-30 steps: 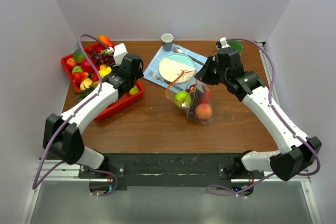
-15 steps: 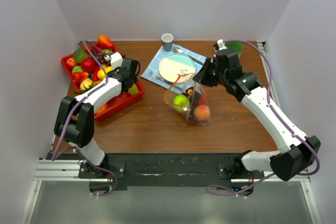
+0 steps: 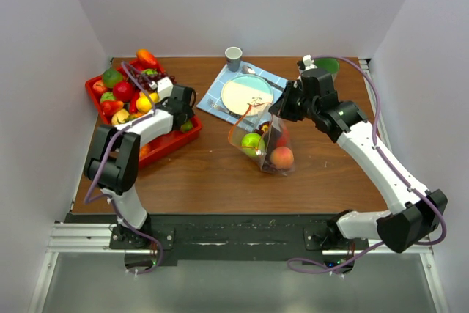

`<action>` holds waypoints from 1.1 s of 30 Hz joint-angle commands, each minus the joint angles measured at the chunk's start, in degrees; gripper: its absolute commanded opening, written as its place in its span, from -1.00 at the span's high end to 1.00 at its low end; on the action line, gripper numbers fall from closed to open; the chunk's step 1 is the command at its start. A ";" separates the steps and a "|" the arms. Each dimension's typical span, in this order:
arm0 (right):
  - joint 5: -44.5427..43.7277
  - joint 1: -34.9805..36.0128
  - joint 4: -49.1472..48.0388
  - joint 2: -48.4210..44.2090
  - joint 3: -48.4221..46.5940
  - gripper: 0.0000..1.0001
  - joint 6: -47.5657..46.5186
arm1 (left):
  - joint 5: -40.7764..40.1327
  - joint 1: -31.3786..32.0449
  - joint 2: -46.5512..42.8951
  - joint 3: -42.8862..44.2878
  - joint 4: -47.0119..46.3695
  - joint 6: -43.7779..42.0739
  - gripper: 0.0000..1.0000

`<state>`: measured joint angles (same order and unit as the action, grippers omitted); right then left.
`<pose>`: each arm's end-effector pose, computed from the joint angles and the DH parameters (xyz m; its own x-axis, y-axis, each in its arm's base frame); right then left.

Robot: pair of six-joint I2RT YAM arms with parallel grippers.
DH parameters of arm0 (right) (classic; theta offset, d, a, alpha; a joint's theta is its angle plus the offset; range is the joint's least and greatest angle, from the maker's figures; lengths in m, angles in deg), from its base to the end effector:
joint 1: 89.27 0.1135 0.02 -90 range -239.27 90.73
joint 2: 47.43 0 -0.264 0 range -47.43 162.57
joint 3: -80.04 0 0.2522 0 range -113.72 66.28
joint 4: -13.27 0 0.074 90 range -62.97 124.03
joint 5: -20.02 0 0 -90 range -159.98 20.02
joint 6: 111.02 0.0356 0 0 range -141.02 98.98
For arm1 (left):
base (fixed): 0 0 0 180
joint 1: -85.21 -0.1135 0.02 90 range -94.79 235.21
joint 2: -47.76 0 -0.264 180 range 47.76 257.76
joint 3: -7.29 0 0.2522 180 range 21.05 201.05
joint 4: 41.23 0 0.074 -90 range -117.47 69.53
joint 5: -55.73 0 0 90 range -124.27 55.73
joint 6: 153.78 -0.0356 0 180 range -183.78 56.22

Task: Place the food in the zip-top bag and seal the zipper
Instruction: Pick up the fake fruit from the bin, then place the fake fruit in the zipper food storage bag.

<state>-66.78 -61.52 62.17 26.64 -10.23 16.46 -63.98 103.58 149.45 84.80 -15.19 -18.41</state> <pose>0.2486 0.1330 0.3785 -0.6876 0.3247 -0.6494 -0.1110 0.8369 0.5360 0.3574 -0.1001 0.1881 -0.4930 -0.4876 -0.7206 -0.5382 0.8217 -0.1878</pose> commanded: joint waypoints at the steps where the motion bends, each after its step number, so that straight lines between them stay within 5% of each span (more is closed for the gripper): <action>1: 1.19 0.03 -2.53 -1.46 -0.74 1.00 -0.74 | 0.97 -0.53 0.97 -1.25 -2.08 -0.54 0.13; 2: 1.19 0.03 -2.53 -1.55 -0.83 1.00 -0.82 | 0.89 -0.53 0.53 -1.26 -1.90 -0.63 0.32; 11: 1.63 0.38 -2.53 -1.55 -1.36 1.00 -0.65 | 2.89 -0.44 -13.17 -4.68 -0.85 -6.25 0.71; 21: 1.11 0.47 -2.62 -1.38 -1.71 1.00 -0.03 | 10.55 13.78 -28.64 -4.33 -1.02 -8.19 0.73; 33: -0.04 0.73 -1.74 -2.69 -1.10 1.00 1.11 | 11.35 28.21 -26.02 0.59 -5.50 -5.73 0.73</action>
<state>-66.06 -61.15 62.52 26.64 -10.23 16.85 -52.31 129.90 122.09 82.00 -16.85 -25.21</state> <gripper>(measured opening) 0.012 0.615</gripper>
